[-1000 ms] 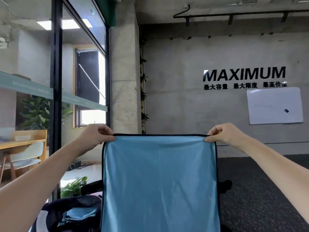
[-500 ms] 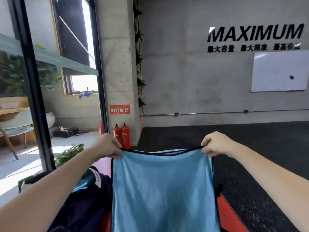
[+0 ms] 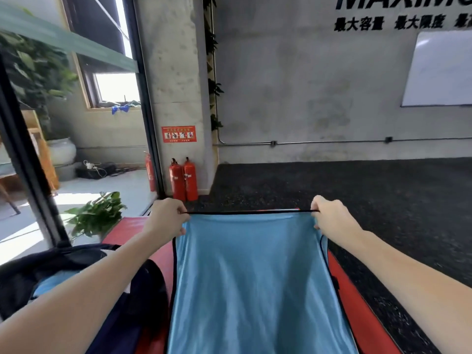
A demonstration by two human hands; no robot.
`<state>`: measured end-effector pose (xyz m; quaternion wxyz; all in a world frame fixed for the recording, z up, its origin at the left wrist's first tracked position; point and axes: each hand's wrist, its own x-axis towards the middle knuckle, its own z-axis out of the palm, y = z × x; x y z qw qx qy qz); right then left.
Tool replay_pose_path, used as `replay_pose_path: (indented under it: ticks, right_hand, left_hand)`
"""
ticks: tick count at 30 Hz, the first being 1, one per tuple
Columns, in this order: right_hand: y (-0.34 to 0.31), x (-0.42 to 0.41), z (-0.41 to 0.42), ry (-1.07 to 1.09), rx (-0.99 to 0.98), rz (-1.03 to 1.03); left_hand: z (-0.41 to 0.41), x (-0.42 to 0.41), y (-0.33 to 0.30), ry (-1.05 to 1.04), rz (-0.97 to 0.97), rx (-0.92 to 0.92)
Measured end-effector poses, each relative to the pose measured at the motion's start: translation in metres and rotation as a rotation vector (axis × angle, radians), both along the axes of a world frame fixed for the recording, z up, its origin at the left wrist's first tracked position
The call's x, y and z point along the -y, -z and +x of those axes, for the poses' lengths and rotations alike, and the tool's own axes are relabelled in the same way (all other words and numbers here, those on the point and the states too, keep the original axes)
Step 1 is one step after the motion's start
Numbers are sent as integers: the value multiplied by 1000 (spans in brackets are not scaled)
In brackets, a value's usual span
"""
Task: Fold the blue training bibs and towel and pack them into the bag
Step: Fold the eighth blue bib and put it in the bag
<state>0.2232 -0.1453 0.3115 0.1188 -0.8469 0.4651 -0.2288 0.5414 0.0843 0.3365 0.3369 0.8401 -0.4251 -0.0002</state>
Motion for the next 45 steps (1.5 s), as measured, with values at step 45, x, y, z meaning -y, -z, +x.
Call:
replay_pose_path:
  ticks: [45]
  right_hand:
    - [104, -183, -148, -188, 211, 132]
  left_hand:
    - [-102, -213, 127, 86, -117, -80]
